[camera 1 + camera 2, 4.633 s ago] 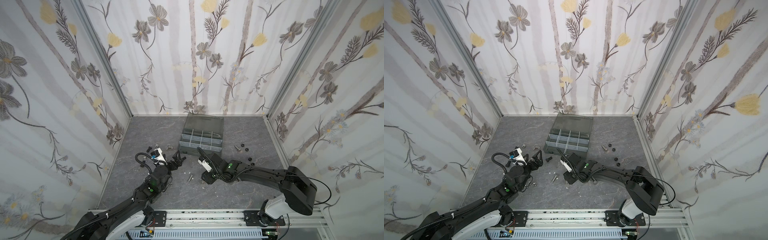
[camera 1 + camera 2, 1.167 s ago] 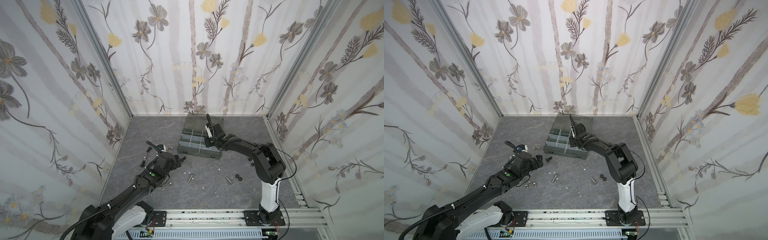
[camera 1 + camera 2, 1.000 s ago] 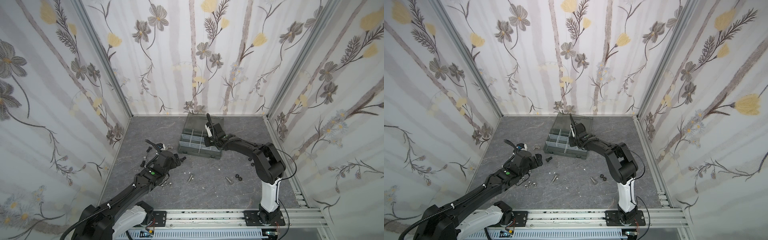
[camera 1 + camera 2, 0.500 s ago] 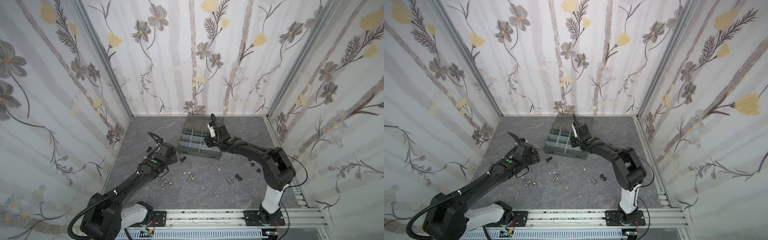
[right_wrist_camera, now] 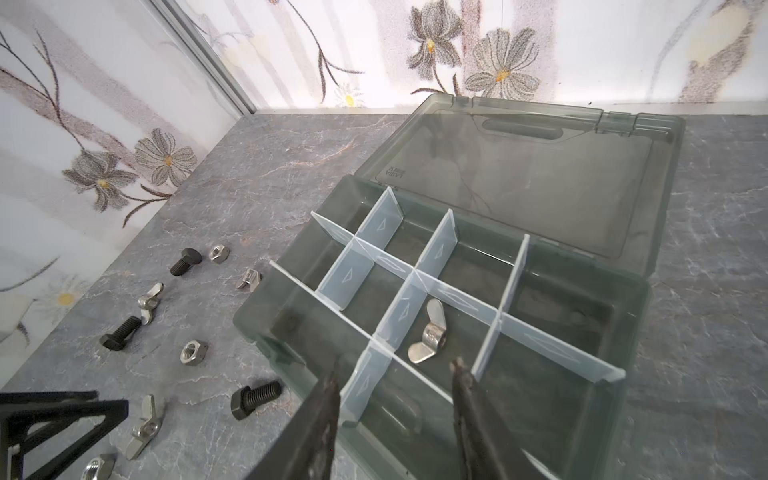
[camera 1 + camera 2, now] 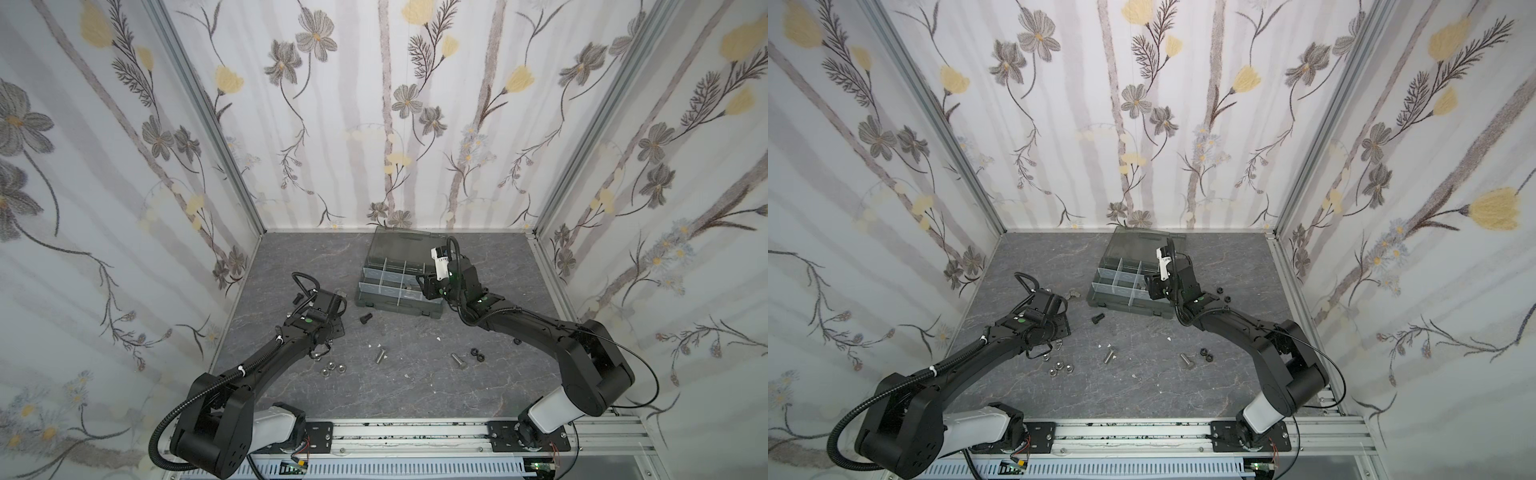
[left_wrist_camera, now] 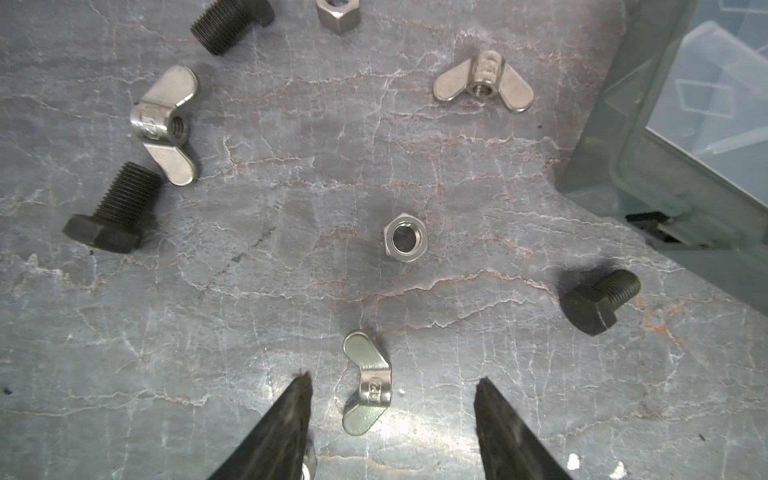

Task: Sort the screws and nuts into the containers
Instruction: 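Carry the wing nut into a box compartment and release it with the right gripper, then grasp a silver wing nut with the left gripper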

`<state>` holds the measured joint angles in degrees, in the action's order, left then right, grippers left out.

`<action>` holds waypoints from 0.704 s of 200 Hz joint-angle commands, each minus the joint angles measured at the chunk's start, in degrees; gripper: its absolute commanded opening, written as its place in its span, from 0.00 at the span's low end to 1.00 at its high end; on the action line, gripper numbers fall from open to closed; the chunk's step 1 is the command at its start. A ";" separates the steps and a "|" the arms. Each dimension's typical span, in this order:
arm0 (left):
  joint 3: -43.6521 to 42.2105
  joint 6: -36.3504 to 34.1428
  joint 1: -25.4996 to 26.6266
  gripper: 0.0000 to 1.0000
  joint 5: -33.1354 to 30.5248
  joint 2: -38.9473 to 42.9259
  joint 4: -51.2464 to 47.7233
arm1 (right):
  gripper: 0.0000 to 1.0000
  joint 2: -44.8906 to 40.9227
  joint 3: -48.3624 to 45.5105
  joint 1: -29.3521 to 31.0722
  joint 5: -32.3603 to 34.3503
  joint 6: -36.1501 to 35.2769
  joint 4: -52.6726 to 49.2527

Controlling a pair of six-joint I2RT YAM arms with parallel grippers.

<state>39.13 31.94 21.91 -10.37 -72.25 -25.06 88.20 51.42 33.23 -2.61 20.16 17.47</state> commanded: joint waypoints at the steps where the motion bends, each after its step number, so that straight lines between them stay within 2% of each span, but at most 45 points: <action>1: -0.42 0.01 -0.37 0.62 0.00 -2.36 -0.37 | 0.46 -4.07 -4.74 -0.02 -0.15 1.57 12.44; 17: -0.22 -0.05 -0.63 0.55 -0.45 -4.21 -0.17 | 0.47 -6.60 -7.41 -0.01 1.05 0.86 15.52; 47: -0.29 0.06 -0.85 0.55 -1.14 -6.93 0.51 | 0.48 -8.66 -11.52 -0.13 2.60 0.47 19.01; 96: -0.56 0.32 -0.83 0.52 -0.97 -9.30 1.83 | 0.48 -7.88 -11.69 -0.11 2.62 0.53 19.94; 141: -0.90 -0.01 -0.65 0.38 -0.18 -11.16 2.91 | 0.48 -7.95 -12.41 -0.22 3.40 0.84 21.08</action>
<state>38.37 31.88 21.15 -10.33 -82.85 -23.33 80.34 39.57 33.08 -0.67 20.91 35.14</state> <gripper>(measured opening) 0.403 0.486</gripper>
